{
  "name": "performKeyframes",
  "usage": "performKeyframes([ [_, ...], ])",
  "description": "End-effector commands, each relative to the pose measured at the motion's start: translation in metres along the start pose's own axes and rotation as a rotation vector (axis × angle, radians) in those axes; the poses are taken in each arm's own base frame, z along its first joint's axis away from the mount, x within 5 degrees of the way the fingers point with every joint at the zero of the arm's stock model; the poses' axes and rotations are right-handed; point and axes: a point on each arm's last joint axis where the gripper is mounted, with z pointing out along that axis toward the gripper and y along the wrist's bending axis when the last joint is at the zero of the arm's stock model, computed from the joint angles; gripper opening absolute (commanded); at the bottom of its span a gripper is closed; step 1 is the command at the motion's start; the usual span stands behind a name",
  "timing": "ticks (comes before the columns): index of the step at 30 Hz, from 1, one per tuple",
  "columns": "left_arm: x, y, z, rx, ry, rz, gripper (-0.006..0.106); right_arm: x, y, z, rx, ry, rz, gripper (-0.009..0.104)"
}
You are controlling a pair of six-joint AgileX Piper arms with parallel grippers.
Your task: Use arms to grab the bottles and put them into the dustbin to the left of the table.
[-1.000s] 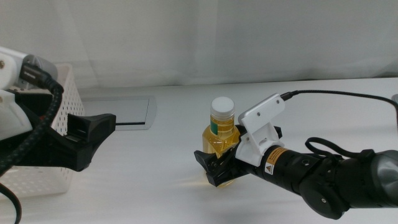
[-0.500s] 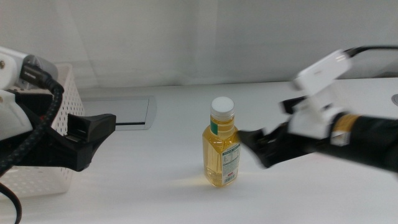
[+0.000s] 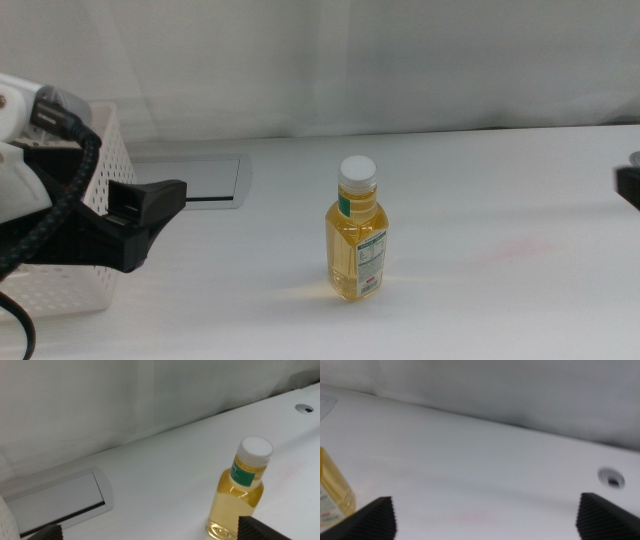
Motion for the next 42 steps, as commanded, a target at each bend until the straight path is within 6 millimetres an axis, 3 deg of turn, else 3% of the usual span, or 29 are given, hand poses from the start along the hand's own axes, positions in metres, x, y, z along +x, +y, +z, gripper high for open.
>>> performKeyframes([
  [1,-0.001,-0.001,0.000,0.006,-0.023,-0.006,0.090,0.015,-0.003,-0.012,0.033,0.040,0.043,0.088],
  [4,-0.002,-0.001,0.000,0.006,-0.029,-0.006,0.090,0.029,-0.004,-0.022,0.056,0.044,0.133,0.045],
  [6,-0.002,-0.001,0.000,0.006,-0.029,-0.006,0.090,0.035,-0.002,-0.030,0.048,0.032,0.179,0.001],
  [7,-0.002,-0.001,0.000,0.006,-0.029,-0.006,0.090,0.037,-0.001,-0.033,0.037,0.023,0.187,-0.003],
  [11,-0.002,-0.001,0.000,0.006,-0.029,-0.006,0.090,0.044,0.004,-0.049,-0.021,-0.138,0.252,-0.003],
  [14,-0.002,-0.001,0.000,0.006,-0.029,-0.006,0.090,0.059,0.006,-0.051,-0.028,-0.262,0.264,-0.003],
  [21,-0.001,-0.001,0.000,0.006,-0.022,-0.003,0.090,0.112,0.015,-0.017,-0.044,-0.411,0.246,-0.003],
  [26,0.000,-0.002,0.000,0.019,-0.011,0.009,0.089,0.143,0.020,-0.001,-0.052,-0.410,0.244,-0.003],
  [36,0.007,-0.023,0.006,0.164,0.042,0.055,0.089,0.157,0.022,0.004,-0.052,-0.377,0.242,-0.003],
  [42,0.057,-0.037,0.031,0.213,0.006,0.099,0.089,0.156,0.022,0.004,-0.053,-0.383,0.242,-0.003],
])
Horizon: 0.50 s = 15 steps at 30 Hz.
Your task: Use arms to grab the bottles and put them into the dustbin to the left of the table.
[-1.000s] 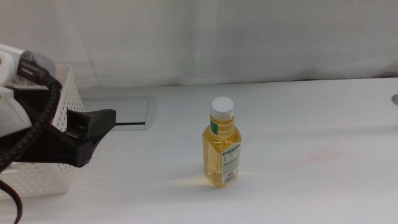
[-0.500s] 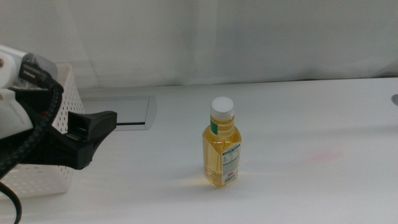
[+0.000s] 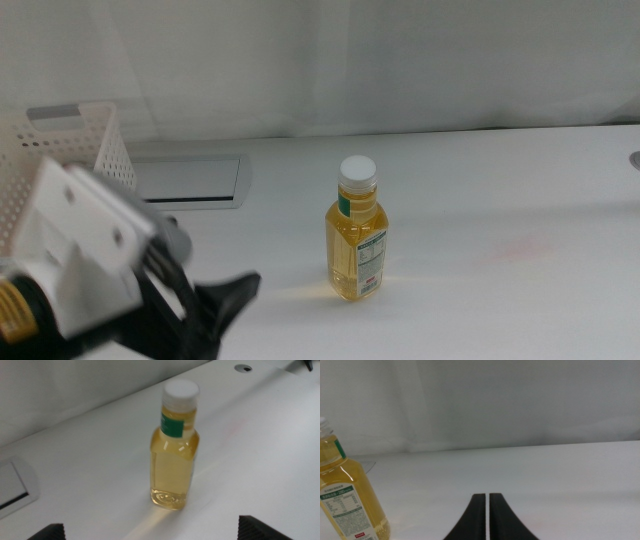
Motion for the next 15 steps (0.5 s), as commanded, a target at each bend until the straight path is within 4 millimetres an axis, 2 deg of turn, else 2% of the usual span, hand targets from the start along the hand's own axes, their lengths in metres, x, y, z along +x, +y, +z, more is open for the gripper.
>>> performKeyframes([
  [1,0.015,-0.005,0.009,0.012,-0.056,0.001,0.089,0.005,-0.001,0.000,0.007,0.004,-0.007,-0.003],
  [8,0.045,-0.012,0.026,0.021,-0.227,-0.031,0.089,0.005,-0.001,0.000,0.007,0.004,-0.007,-0.003],
  [15,0.065,-0.011,0.070,-0.024,-0.193,-0.014,0.089,0.005,-0.001,0.000,0.007,0.004,-0.007,-0.003],
])
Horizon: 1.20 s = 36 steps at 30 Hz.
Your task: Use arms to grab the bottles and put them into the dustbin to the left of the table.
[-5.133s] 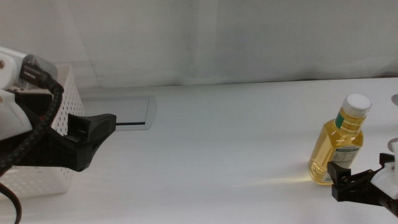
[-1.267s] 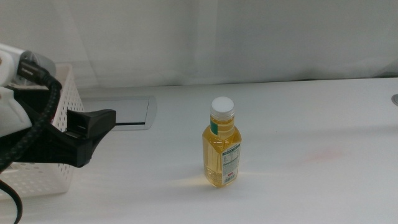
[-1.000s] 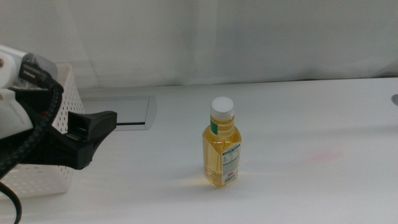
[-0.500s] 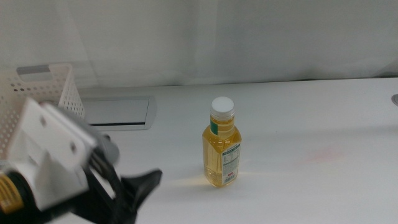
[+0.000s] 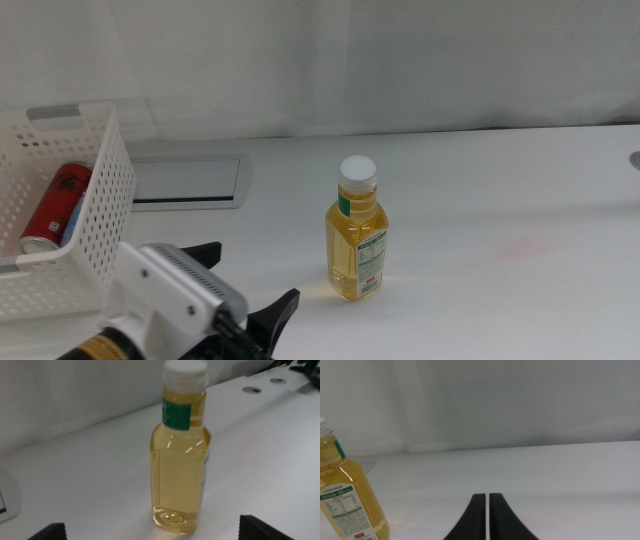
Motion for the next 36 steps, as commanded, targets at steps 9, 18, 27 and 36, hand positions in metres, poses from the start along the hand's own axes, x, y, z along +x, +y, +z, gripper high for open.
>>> performKeyframes([
  [9,0.031,-0.003,0.051,-0.001,-0.060,-0.077,0.089,0.005,-0.001,0.000,0.003,-0.002,-0.014,-0.003],
  [18,0.051,-0.008,0.094,0.026,-0.040,-0.112,0.089,0.005,-0.001,0.000,0.003,-0.002,-0.014,-0.003],
  [27,0.040,-0.015,0.136,0.054,-0.043,-0.121,0.087,0.005,-0.001,0.000,0.003,-0.002,-0.014,-0.003],
  [36,0.038,-0.023,0.164,0.104,0.023,-0.100,0.087,0.005,-0.001,0.000,0.003,-0.002,-0.014,-0.003],
])
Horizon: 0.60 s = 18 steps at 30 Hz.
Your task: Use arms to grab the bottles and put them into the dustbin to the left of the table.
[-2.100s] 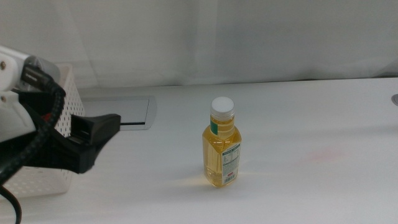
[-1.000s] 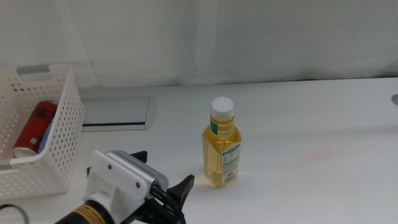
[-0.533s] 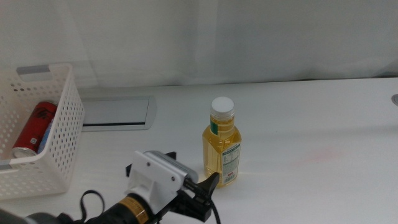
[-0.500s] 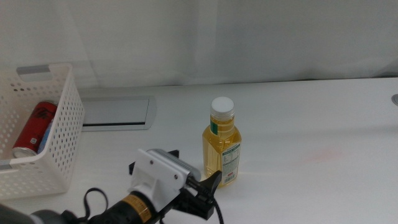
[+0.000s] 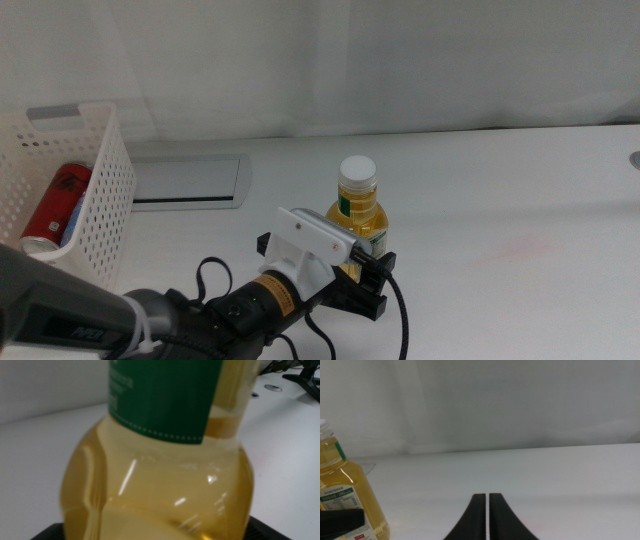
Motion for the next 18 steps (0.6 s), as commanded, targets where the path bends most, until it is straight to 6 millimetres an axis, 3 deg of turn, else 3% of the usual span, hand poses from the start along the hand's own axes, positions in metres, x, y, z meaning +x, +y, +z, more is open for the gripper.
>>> performKeyframes([
  [1,0.001,-0.004,0.008,0.019,0.027,-0.007,0.087,0.005,-0.001,0.000,0.005,0.006,-0.012,-0.003],
  [5,-0.005,-0.005,0.016,0.019,0.025,-0.031,0.083,0.005,-0.001,0.000,0.005,0.006,-0.012,-0.003],
  [7,-0.006,-0.005,0.018,0.017,0.036,-0.032,0.072,0.005,-0.001,0.000,0.005,0.006,-0.012,-0.003],
  [9,-0.006,-0.005,0.019,0.013,0.053,-0.032,0.053,0.005,-0.001,0.000,0.005,0.006,-0.012,-0.003],
  [13,-0.005,-0.005,0.019,0.011,0.063,-0.031,-0.003,0.005,-0.001,0.000,0.005,0.006,-0.012,-0.003],
  [14,-0.006,-0.005,0.019,0.013,0.055,-0.031,-0.003,0.005,-0.001,0.000,0.005,0.006,-0.012,-0.003],
  [18,-0.040,-0.006,0.011,0.005,-0.011,-0.023,-0.003,0.005,-0.001,0.000,0.005,0.006,-0.012,-0.003],
])
